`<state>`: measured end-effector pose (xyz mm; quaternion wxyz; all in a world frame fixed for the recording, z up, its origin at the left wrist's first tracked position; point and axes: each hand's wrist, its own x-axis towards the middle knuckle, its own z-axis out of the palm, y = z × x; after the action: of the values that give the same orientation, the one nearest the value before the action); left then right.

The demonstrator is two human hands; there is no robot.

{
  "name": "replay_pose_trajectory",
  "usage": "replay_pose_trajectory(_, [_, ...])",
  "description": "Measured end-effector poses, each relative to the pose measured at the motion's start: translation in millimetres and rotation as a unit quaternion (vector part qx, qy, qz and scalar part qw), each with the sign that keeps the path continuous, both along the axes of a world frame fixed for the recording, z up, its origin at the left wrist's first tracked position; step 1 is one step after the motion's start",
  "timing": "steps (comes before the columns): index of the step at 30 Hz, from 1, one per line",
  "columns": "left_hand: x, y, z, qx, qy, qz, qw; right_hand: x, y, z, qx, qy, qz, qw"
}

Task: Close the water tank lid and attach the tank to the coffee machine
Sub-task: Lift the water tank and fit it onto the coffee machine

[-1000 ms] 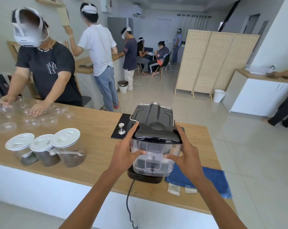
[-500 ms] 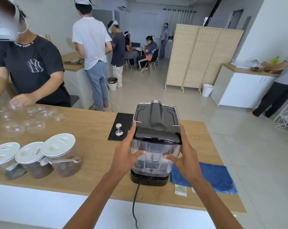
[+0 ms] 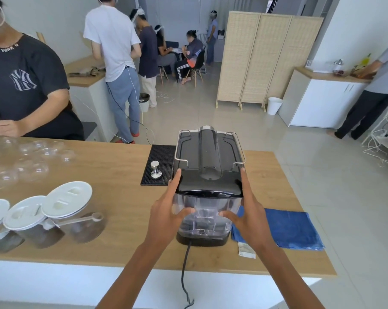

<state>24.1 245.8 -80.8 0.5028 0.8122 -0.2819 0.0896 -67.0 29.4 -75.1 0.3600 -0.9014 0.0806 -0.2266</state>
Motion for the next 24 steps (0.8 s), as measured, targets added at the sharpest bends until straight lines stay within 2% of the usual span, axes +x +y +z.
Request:
replay_pose_trajectory(7, [-1, 2, 2, 0.005, 0.010, -0.035, 0.999, -2, 4, 6, -0.022, 0.034, -0.018, 0.999])
replay_pose_trajectory(17, [-1, 2, -3, -0.012, -0.003, -0.009, 1.000, -5, 7, 8, -0.042, 0.048, -0.025, 0.998])
replay_pose_trajectory(20, [-5, 6, -6, -0.002, 0.001, -0.005, 1.000, -8, 7, 3, -0.047, 0.064, -0.045, 0.996])
replay_pose_trajectory(24, [-5, 14, -19, 0.027, 0.016, 0.007, 0.999, -16, 12, -15, -0.025, 0.043, -0.101, 0.994])
